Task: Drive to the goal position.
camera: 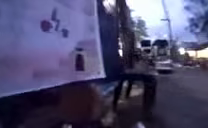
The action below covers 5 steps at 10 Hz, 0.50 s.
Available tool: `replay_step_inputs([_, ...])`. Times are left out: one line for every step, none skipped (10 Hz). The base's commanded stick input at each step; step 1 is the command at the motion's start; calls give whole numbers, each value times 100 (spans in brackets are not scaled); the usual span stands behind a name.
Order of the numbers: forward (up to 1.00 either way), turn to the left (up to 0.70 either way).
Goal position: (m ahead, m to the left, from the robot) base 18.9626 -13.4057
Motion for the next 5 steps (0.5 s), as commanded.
replay_step_inputs([0, 0])
replay_step_inputs([0, 0])
replay_step_inputs([0, 0])
replay_step_inputs([0, 0])
replay_step_inputs([0, 0])
